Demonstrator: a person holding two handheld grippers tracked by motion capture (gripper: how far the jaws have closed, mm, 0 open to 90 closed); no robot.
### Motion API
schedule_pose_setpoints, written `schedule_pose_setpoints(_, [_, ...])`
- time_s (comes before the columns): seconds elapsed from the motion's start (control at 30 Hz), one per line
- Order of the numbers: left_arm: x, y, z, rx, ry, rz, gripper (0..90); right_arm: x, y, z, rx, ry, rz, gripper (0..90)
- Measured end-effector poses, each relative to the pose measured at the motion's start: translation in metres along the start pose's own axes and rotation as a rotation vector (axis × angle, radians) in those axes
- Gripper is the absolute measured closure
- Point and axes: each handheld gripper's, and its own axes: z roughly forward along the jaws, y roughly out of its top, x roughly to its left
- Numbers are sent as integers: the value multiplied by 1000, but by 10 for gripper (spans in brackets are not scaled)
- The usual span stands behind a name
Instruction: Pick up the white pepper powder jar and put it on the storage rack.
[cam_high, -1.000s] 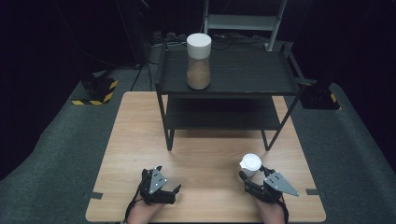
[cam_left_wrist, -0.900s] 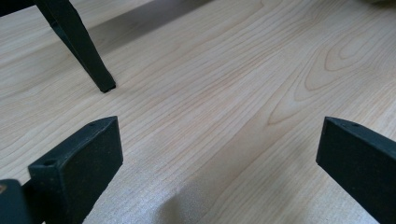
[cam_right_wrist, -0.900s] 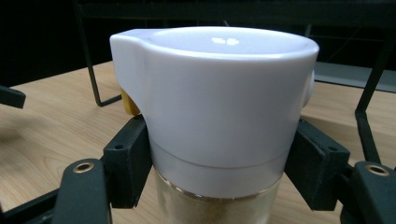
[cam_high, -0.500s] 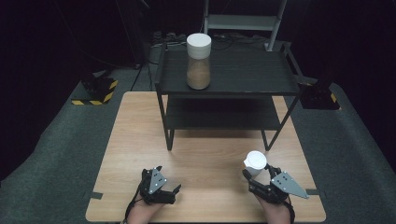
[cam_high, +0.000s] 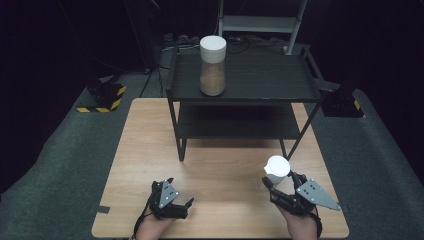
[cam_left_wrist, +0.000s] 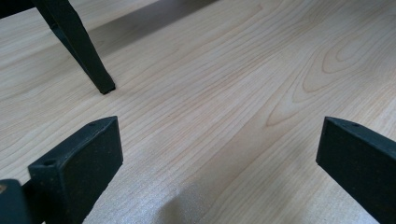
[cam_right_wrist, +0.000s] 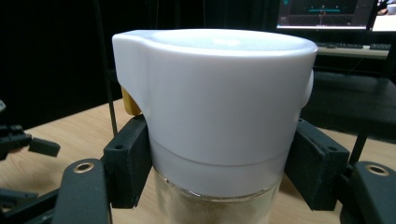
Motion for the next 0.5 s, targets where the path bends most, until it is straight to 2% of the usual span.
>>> schedule_pose_setpoints(0.5, [2,-1,-1,-4,-8,-3,9,-1,35,2,-60,17,-7,305])
